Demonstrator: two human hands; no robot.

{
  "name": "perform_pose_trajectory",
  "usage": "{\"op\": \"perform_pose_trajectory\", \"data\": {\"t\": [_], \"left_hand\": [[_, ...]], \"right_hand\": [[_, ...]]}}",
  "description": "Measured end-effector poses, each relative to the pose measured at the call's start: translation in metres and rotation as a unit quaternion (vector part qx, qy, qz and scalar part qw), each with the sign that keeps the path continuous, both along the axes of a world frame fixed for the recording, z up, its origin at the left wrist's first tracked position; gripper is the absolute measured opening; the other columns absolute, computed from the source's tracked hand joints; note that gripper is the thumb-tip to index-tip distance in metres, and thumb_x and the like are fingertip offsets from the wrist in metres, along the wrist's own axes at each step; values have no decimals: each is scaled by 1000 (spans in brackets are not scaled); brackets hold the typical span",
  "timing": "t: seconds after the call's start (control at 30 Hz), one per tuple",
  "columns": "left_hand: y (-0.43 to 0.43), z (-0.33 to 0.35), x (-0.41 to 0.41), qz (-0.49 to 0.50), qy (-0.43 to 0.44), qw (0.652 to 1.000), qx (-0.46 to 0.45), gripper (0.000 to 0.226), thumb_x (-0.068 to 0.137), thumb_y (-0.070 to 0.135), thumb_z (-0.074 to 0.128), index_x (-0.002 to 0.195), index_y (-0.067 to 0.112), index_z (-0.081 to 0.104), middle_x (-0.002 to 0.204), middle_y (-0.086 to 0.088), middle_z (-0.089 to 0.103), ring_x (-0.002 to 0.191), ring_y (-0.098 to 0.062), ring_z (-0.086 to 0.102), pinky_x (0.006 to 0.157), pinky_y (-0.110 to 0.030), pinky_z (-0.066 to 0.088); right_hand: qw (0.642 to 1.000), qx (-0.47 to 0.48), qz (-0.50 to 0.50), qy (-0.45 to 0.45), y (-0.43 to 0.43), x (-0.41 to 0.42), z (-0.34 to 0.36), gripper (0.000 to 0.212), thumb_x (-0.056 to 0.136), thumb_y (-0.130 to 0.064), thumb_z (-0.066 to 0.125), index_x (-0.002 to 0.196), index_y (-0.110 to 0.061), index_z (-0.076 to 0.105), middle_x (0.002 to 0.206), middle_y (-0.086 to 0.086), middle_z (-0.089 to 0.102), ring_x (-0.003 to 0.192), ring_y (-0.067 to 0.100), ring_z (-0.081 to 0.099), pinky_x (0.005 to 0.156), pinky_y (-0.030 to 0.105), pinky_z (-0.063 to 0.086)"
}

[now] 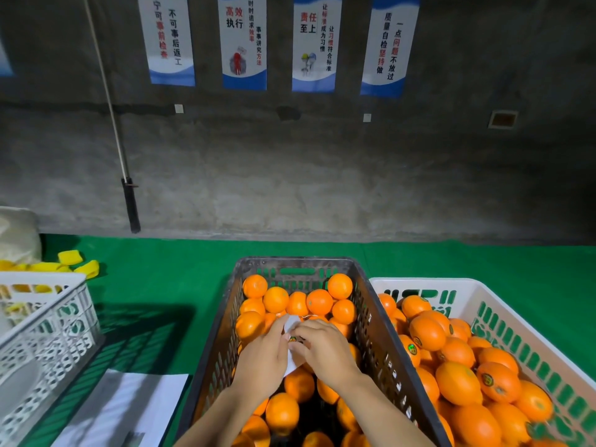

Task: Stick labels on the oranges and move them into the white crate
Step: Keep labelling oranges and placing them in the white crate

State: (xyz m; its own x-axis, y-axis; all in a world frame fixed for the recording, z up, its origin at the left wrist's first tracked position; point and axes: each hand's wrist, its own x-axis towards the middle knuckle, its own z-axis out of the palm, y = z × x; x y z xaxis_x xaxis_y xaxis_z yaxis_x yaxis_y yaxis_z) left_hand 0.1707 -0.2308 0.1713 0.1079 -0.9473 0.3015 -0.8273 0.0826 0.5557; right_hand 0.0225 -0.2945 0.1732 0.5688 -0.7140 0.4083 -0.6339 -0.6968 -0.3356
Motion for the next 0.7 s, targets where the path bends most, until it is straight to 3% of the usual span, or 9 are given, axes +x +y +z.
{"op": "perform_pose_trajectory", "data": {"t": [0.13,0.27,0.37,0.5,0.6,0.7], "left_hand": [[1,3,-1,1,19,1000,-3,47,106,34,37,152,31,29,69,10,51,56,-10,47,47,-21,29],[5,6,-2,-7,-18,1000,-10,47,106,33,36,152,29,29,76,13,52,59,-8,47,47,-19,28],[5,7,-4,-4,7,1000,-6,46,106,32,37,151,30,31,74,13,53,58,-6,49,47,-18,31],[6,6,-2,-6,2,1000,-3,46,106,32,37,151,29,29,91,9,66,70,-8,58,51,-19,37],[4,5,-3,-3,15,1000,6,47,106,34,37,152,28,30,98,8,67,72,-8,58,53,-17,38],[3,6,-2,16,47,999,7,47,106,35,38,151,27,32,107,8,68,82,-7,62,59,-16,44]], "right_hand": [[1000,-12,-13,-6,1,2,0,25,98,-34,60,117,-21,69,117,-6,66,111,14,54,91,27,40],[1000,-15,-19,-13,2,1,0,23,96,-35,62,112,-21,69,112,-5,66,107,15,54,87,28,42],[999,-19,-19,-21,3,1,1,21,96,-36,62,107,-21,69,108,-5,67,102,15,54,82,26,40],[1000,-8,-13,-21,4,1,1,18,96,-36,62,103,-20,68,103,-4,64,98,15,54,75,25,39],[999,12,-13,-29,4,1,-1,19,97,-37,61,109,-23,65,105,-6,61,97,14,55,71,23,41],[998,15,-24,-48,2,1,-4,32,97,-39,60,127,-28,63,119,-12,60,109,9,53,83,19,42]]}}
